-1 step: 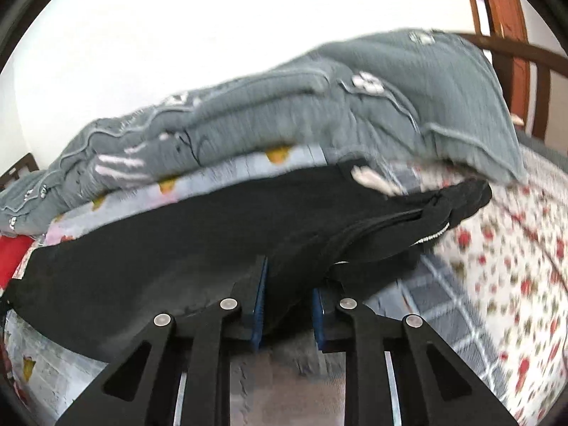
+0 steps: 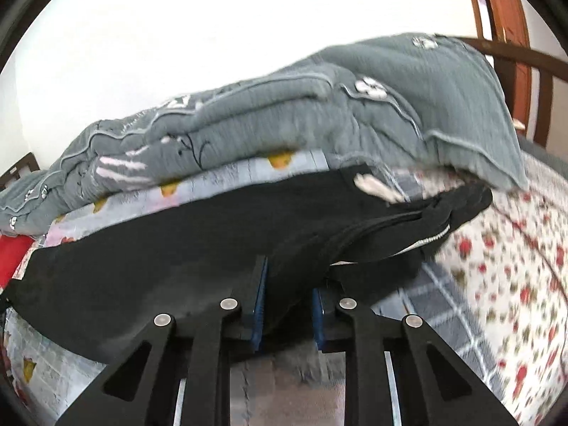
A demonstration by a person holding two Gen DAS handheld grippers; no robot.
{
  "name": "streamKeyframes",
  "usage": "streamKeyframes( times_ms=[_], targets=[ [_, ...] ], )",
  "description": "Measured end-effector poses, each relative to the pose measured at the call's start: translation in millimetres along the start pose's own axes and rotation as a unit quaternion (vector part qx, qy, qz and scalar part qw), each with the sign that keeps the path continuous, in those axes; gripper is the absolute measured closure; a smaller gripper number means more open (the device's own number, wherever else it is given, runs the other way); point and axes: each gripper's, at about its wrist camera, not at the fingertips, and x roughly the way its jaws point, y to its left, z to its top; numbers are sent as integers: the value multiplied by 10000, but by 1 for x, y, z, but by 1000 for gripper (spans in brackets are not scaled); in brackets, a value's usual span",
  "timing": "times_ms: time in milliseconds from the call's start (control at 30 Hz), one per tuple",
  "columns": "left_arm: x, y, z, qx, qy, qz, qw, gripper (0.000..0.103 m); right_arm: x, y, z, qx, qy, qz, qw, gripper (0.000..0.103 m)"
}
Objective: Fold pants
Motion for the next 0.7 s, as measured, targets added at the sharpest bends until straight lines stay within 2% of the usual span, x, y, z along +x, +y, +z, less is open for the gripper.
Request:
streamKeyframes(
  times_ms=[233, 567, 700],
  targets=[
    [14, -33, 36, 365, -407, 54, 9985, 95, 26, 9, 29, -98, -144, 59, 9998, 83],
    [78, -70, 61, 768, -539, 219, 9953, 95, 95, 24, 57, -255, -113, -179, 9995, 85],
    [105, -77, 69, 750, -456, 282, 9957, 95, 121, 27, 67, -241, -51, -338, 9991, 85]
  ],
)
